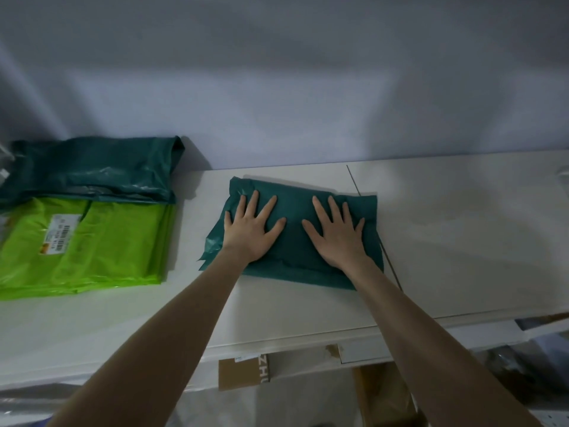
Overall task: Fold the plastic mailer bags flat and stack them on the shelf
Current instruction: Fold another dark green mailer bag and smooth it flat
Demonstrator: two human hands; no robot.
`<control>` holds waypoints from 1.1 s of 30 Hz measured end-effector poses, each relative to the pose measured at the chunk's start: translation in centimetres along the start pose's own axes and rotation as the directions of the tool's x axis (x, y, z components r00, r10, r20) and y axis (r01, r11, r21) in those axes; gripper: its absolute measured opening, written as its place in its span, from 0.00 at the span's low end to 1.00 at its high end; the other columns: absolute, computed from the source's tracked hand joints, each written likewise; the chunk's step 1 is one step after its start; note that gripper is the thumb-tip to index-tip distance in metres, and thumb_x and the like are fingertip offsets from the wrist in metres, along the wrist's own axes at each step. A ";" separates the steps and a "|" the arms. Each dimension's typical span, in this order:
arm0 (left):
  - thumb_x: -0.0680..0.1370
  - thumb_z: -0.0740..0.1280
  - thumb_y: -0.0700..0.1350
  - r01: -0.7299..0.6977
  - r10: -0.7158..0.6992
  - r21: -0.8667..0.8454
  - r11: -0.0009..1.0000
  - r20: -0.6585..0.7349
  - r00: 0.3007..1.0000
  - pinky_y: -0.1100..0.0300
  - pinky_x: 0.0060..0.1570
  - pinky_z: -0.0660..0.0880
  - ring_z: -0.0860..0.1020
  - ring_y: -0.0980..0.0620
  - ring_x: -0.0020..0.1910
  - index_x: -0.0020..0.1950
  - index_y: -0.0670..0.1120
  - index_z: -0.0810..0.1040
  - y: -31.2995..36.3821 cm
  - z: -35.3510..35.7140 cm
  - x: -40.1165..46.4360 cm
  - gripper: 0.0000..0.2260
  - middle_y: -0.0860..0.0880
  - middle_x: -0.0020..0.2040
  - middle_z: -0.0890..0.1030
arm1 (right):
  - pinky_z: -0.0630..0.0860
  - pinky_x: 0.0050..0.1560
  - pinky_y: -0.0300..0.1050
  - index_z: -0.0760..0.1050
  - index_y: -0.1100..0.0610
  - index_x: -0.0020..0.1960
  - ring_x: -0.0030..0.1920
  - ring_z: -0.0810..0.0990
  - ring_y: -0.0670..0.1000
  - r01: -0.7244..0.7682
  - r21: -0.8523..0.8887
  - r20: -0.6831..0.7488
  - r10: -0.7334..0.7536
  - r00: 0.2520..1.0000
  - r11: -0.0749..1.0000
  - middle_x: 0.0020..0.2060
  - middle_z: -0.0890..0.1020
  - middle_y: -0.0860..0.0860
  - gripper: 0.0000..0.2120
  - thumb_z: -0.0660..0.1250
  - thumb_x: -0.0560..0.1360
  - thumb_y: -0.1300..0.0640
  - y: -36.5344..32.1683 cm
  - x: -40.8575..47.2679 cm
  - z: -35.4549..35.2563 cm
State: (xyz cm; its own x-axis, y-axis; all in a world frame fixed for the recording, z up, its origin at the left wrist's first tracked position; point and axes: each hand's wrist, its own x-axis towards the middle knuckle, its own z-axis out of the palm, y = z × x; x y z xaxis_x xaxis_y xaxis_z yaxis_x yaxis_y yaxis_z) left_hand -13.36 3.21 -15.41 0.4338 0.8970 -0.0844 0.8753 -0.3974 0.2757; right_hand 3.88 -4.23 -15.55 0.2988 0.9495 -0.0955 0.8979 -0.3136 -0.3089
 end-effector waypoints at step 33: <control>0.74 0.66 0.59 0.331 -0.388 -0.414 0.848 -0.060 0.920 0.49 0.63 0.66 0.65 0.39 0.66 0.72 0.41 0.57 -4.2 -2.6 -8.8 0.35 0.38 0.67 0.64 | 0.61 0.68 0.57 0.53 0.59 0.74 0.70 0.60 0.60 -0.235 0.007 0.198 0.229 0.953 0.972 0.69 0.63 0.57 0.53 0.68 0.62 0.29 -3.5 -5.6 -3.3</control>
State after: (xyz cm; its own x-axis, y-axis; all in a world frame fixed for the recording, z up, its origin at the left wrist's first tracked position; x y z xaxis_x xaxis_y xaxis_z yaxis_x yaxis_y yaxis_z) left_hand -21.40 -2.56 -13.33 0.0462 0.9908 -0.1273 0.7976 0.0402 0.6019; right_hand 0.14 -8.50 -10.84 0.4264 0.8343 -0.3494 0.8000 -0.5281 -0.2847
